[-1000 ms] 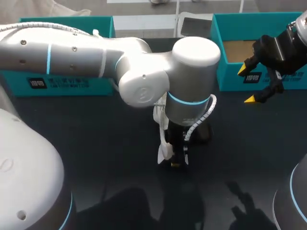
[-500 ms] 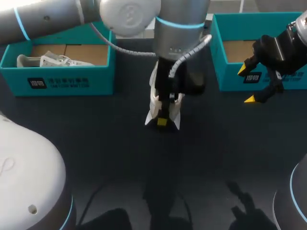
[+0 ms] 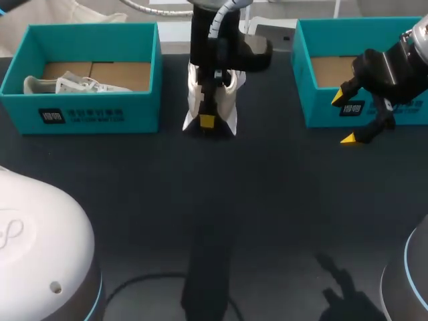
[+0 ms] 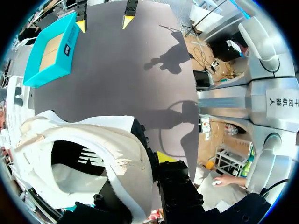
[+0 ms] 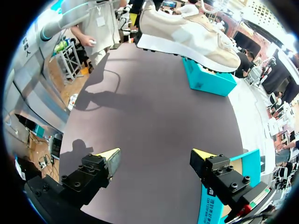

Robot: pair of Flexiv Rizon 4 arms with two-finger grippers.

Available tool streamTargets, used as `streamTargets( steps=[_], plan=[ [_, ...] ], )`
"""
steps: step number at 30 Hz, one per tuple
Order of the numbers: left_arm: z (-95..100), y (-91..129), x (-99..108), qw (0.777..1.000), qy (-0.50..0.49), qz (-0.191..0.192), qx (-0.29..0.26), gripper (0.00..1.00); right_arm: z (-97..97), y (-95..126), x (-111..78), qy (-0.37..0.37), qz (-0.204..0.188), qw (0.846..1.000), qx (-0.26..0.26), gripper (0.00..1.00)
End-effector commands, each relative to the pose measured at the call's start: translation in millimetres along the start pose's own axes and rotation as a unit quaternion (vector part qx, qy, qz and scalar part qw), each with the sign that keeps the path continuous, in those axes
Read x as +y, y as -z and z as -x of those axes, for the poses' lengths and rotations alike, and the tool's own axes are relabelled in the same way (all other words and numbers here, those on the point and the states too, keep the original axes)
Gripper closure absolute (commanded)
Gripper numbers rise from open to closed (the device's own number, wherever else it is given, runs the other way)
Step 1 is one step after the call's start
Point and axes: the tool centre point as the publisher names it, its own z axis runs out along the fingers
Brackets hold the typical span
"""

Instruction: Take the shoe out of the shoebox, open the shoe tongue, remove and reinsert the insole, then place the shoe into the shoebox

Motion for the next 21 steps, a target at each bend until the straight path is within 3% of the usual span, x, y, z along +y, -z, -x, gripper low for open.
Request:
streamTargets(
  steps=[1, 11, 21],
  plan=[
    [0.8, 0, 1, 1.0, -0.001, -0.001, 0.0, 1.0, 0.2, -1, 0.2, 0.0, -0.001, 1.0, 0.0, 0.0],
    [0.8, 0, 1, 1.0, -0.001, -0.001, 0.0, 1.0, 0.2, -1, 0.2, 0.0, -0.001, 1.0, 0.0, 0.0],
    [40.1, 14, 67, 1.0, -0.017, -0.006, 0.002, 1.0, 0.2, -1, 0.2, 0.0, -0.001, 1.0, 0.0, 0.0]
  ],
)
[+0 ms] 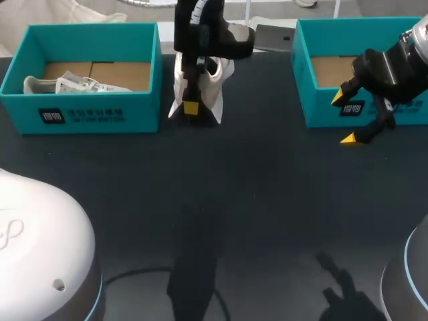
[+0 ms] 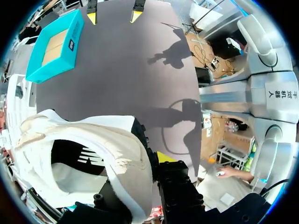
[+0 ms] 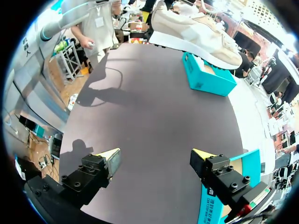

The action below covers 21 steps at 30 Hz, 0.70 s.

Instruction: Take the shoe out of the shoebox, open the shoe tongue, remove and reinsert the insole, then place the shoe into the shoebox

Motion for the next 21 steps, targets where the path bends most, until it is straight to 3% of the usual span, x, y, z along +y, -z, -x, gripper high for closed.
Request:
streamTargets(
  steps=[1, 7, 14, 21],
  plan=[
    [19.3, 4, 40, 1.0, -0.025, -0.017, 0.007, 1.0, 0.2, -1, 0.2, 0.0, -0.001, 1.0, 0.0, 0.0],
    [49.7, 3, 90, 0.997, -0.073, -0.008, 0.014, 1.0, 0.2, -1, 0.2, 0.0, -0.001, 1.0, 0.0, 0.0],
    [90.5, 8, 169, 0.998, -0.064, 0.017, 0.022, 1.0, 0.2, -1, 0.2, 0.0, -0.001, 1.0, 0.0, 0.0],
    [109.4, 15, 239, 0.997, -0.057, 0.051, 0.029, 1.0, 0.2, -1, 0.2, 0.0, -0.001, 1.0, 0.0, 0.0]
  ],
)
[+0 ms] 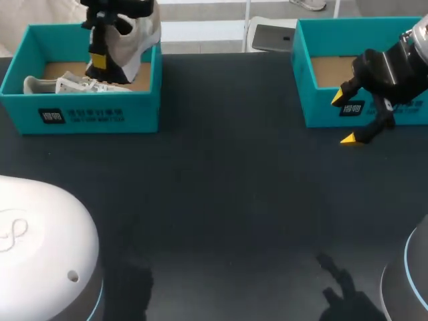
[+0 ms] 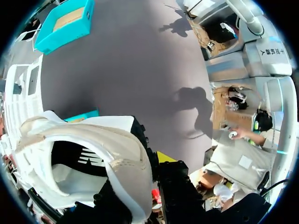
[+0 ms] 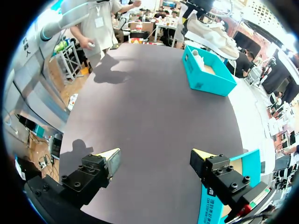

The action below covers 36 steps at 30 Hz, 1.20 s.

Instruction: Take the shoe out of the shoebox, open the shoe tongue, remove and reinsert the insole, then place the shoe into the shoebox

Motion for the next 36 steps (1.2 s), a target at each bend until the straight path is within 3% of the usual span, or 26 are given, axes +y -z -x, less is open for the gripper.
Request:
streamTargets(
  steps=[1, 6, 21, 28, 36],
  plan=[
    [3.8, 5, 57, 1.0, -0.022, -0.003, 0.018, 1.0, 0.2, -1, 0.2, 0.0, -0.001, 1.0, 0.0, 0.0],
    [17.5, 10, 98, 0.999, -0.009, -0.02, 0.029, 1.0, 0.2, -1, 0.2, 0.0, -0.001, 1.0, 0.0, 0.0],
    [17.5, 10, 98, 0.999, -0.009, -0.02, 0.029, 1.0, 0.2, -1, 0.2, 0.0, -0.001, 1.0, 0.0, 0.0],
    [52.0, 15, 140, 0.996, -0.068, -0.041, 0.042, 1.0, 0.2, -1, 0.2, 0.0, -0.001, 1.0, 0.0, 0.0],
    [94.7, 11, 195, 0.994, -0.106, 0.002, 0.004, 1.0, 0.2, -1, 0.2, 0.0, -0.001, 1.0, 0.0, 0.0]
  ],
)
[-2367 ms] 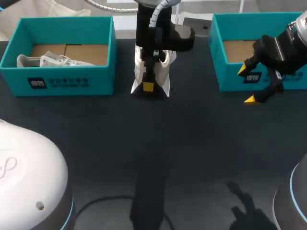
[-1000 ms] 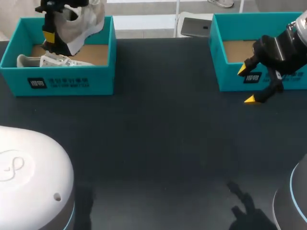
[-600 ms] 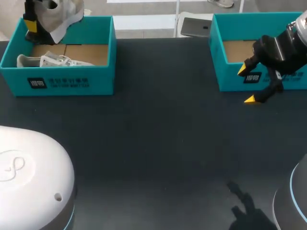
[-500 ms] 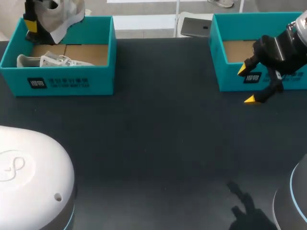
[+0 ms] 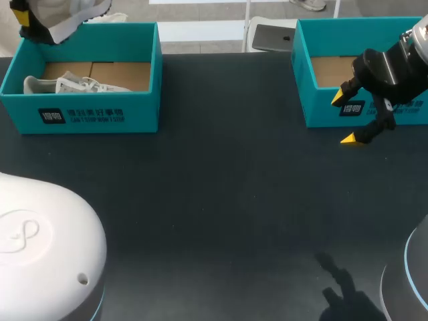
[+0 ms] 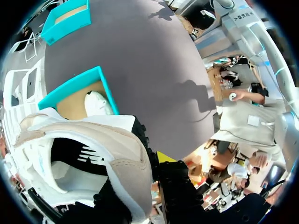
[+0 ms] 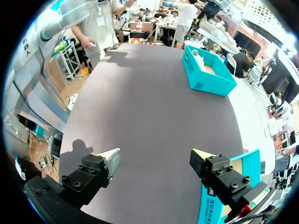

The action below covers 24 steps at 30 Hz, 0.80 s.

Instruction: Take the shoe out of the shoebox, open the shoe tongue, remove and reinsert the insole, then place the shoe into the shoebox

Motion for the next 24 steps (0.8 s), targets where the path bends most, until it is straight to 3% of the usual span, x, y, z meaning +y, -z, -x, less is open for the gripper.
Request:
streamTargets(
  steps=[1, 2, 9, 17, 24],
  plan=[
    [16.4, -2, 29, 1.0, -0.012, 0.017, -0.007, 1.0, 0.3, -1, 0.1, 0.0, -0.001, 1.0, 0.0, 0.0],
    [18.6, -4, 35, 0.999, -0.024, 0.035, -0.011, 1.0, 0.3, -1, 0.1, 0.0, -0.001, 1.0, 0.0, 0.0],
    [41.5, -8, 78, 0.999, -0.023, 0.047, -0.014, 1.0, 0.3, -1, 0.1, 0.0, -0.001, 1.0, 0.0, 0.0],
    [66.7, -13, 120, 1.0, 0.012, 0.011, -0.025, 1.0, 0.3, -1, 0.1, 0.0, -0.001, 1.0, 0.0, 0.0],
    [103.1, -26, 133, 0.996, 0.086, -0.021, -0.033, 1.0, 0.3, -1, 0.1, 0.0, -0.001, 1.0, 0.0, 0.0]
  ],
)
